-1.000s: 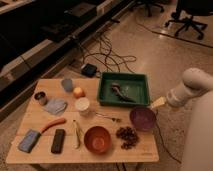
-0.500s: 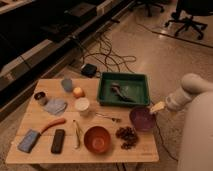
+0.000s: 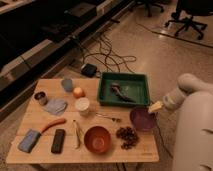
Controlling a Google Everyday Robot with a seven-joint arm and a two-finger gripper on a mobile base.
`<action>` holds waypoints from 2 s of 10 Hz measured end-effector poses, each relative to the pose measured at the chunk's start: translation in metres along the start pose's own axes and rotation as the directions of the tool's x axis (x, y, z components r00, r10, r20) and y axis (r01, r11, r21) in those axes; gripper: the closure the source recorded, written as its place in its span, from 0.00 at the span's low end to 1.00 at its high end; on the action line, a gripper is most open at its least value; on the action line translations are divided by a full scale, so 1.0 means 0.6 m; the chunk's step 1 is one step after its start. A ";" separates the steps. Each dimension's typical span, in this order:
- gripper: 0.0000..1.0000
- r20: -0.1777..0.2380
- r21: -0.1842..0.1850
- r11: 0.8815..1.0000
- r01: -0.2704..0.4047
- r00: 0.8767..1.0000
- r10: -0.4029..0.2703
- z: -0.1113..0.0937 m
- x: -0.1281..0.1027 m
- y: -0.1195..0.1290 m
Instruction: Stack bowls on top of each other
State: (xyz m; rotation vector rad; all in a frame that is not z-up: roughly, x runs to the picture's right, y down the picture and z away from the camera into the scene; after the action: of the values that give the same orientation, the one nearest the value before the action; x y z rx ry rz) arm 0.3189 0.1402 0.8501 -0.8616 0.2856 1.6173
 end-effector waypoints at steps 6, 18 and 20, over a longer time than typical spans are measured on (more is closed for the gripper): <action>1.00 -0.057 -0.042 0.998 0.049 0.997 -0.051 0.031 -0.036 0.035; 1.00 0.048 0.047 0.980 0.194 0.979 -0.197 -0.071 -0.014 0.172; 1.00 0.066 0.059 0.973 0.224 0.972 -0.227 -0.080 -0.024 0.198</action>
State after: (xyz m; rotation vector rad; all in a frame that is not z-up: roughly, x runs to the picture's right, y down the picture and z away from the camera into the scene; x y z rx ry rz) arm 0.2266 0.0699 0.7939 -0.7659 0.1707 1.4197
